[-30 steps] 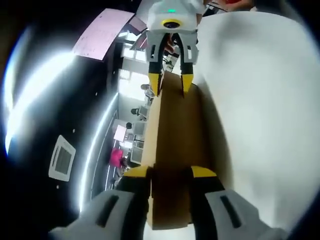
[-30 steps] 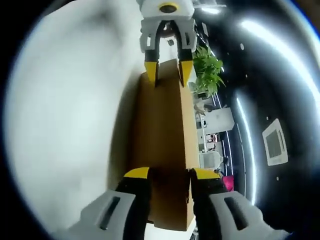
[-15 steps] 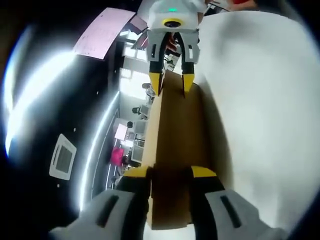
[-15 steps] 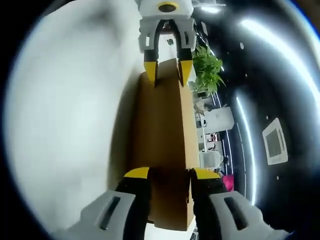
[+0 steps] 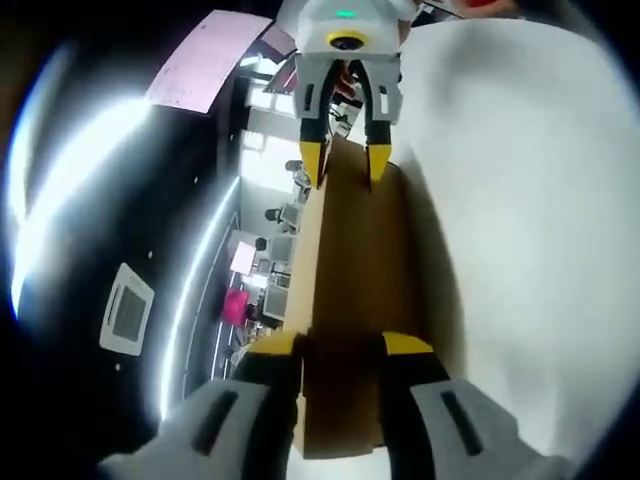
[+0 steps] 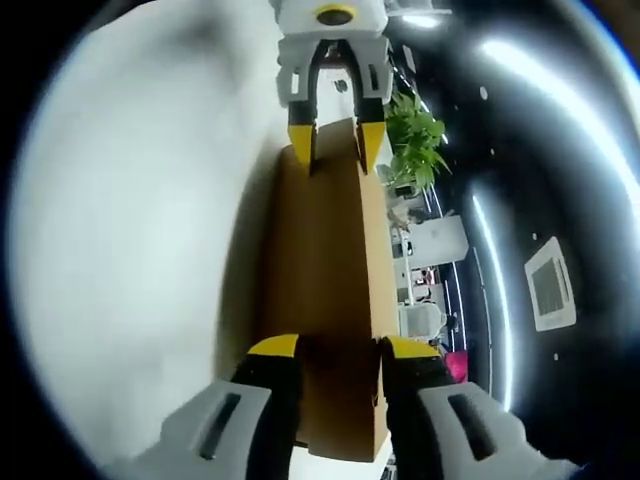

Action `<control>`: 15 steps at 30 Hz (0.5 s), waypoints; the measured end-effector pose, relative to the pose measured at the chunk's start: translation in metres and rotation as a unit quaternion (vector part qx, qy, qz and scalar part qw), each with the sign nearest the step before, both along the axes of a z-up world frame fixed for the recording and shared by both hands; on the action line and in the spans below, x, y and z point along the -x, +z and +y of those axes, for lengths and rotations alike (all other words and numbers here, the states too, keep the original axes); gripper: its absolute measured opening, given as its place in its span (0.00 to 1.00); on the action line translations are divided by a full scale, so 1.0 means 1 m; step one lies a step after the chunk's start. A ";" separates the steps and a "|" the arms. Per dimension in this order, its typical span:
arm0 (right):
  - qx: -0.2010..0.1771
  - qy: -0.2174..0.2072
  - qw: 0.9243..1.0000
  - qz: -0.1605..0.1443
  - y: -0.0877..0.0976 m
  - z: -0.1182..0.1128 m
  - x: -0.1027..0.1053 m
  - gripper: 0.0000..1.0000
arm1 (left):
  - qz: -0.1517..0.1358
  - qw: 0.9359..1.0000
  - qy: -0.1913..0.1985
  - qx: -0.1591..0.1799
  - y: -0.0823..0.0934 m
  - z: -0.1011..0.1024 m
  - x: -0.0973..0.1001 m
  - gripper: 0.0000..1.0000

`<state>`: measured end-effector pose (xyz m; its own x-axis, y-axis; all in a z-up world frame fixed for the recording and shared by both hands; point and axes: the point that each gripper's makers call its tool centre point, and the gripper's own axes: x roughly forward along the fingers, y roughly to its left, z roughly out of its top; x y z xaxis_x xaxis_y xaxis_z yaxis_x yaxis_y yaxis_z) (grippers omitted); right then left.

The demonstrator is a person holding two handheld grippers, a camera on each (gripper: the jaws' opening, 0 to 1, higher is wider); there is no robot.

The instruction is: Operate the shoe box by opening the lid, removing the specified soft item, and placing it in the target area until the item is outside and the box remains undamaged.

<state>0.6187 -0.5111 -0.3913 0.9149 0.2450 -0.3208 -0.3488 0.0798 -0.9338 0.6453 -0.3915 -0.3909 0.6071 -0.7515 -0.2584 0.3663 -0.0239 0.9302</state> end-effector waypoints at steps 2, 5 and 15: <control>-0.001 -0.002 1.000 -0.002 0.000 0.000 0.000 0.30 | -0.001 1.000 0.003 0.003 0.000 0.000 0.000 0.30; -0.002 -0.002 1.000 -0.002 0.000 0.000 0.000 0.30 | -0.001 1.000 0.004 0.002 0.000 0.000 -0.001 0.30; -0.009 -0.006 1.000 -0.005 0.004 0.000 0.000 0.30 | 0.001 1.000 0.005 0.002 0.004 0.001 0.000 0.29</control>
